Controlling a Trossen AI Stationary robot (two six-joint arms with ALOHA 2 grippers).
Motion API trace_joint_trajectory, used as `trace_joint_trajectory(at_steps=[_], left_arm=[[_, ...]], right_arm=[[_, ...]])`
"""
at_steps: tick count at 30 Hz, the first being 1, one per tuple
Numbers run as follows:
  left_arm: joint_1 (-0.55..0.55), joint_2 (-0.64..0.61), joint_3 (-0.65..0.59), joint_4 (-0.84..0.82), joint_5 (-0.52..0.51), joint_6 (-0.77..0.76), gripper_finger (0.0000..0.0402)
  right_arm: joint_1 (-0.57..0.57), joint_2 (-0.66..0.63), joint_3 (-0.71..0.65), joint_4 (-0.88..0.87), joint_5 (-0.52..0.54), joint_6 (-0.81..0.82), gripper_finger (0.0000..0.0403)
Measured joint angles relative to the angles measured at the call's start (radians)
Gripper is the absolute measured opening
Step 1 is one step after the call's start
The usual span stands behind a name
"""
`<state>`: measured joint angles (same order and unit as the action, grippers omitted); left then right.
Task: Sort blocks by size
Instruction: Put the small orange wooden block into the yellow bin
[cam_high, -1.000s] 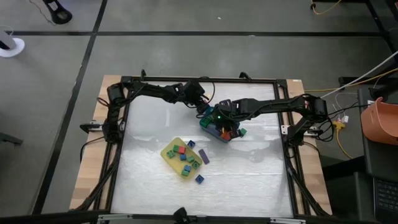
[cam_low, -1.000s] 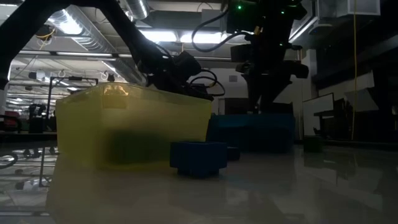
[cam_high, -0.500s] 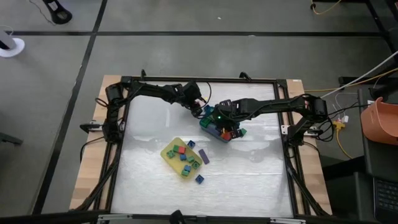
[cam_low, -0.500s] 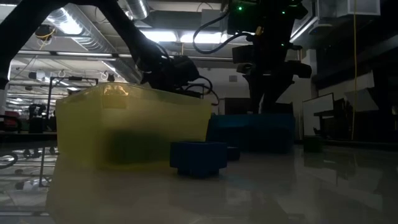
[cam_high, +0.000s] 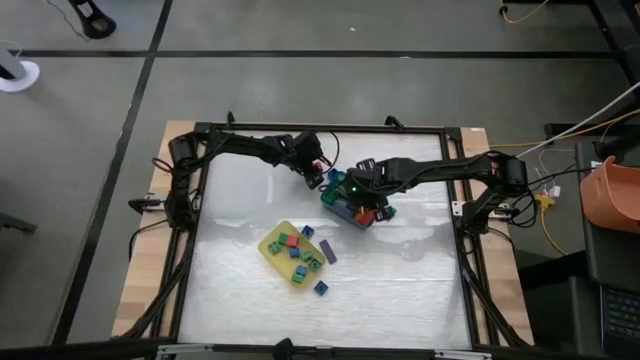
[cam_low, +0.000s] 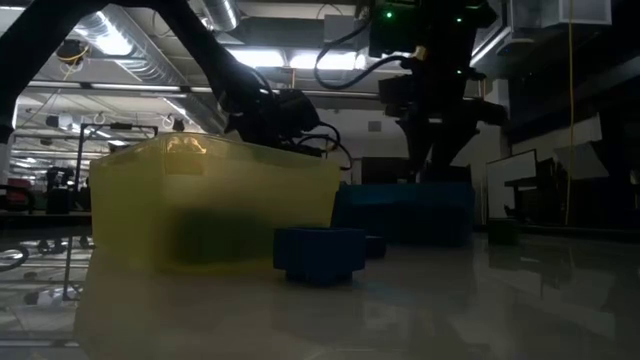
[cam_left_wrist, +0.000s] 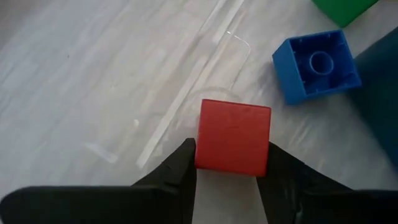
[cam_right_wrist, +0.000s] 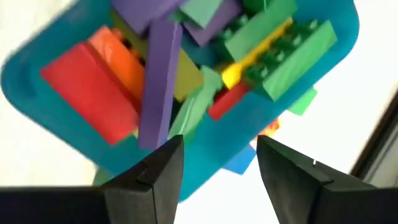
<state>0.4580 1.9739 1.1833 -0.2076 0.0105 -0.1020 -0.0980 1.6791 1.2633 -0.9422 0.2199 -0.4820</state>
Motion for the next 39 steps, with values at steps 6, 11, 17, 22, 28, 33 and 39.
trace_joint_trajectory(at_steps=[6,11,17,22,28,33,39], left_arm=[[-0.007,-0.077,-0.002,-0.005,0.009,-0.002,0.0114],[-0.021,-0.204,-0.002,-0.079,0.016,-0.002,0.0114],[-0.13,-0.369,0.0,-0.315,0.119,-0.006,0.0114],[-0.321,-0.431,0.0,-0.449,0.147,-0.057,0.0117],[-0.567,-0.394,0.0,-0.453,0.139,-0.132,0.0123],[-0.702,-0.358,0.0,-0.447,-0.018,-0.23,0.0132],[-0.762,-0.317,0.0,-0.448,-0.092,-0.383,0.0173]], right_arm=[[0.0,-0.025,0.0,-0.064,0.004,0.003,0.0202],[0.0,-0.067,0.0,-0.117,-0.002,0.057,0.0202],[0.0,-0.142,0.0,-0.222,-0.033,0.239,0.0202],[0.001,-0.165,0.0,-0.307,-0.137,0.511,0.0202],[0.001,-0.168,-0.067,-0.326,-0.186,0.703,0.0202],[0.001,-0.168,-0.143,-0.32,-0.186,0.788,0.0202],[0.001,-0.168,-0.218,-0.248,-0.186,0.85,0.0202]])
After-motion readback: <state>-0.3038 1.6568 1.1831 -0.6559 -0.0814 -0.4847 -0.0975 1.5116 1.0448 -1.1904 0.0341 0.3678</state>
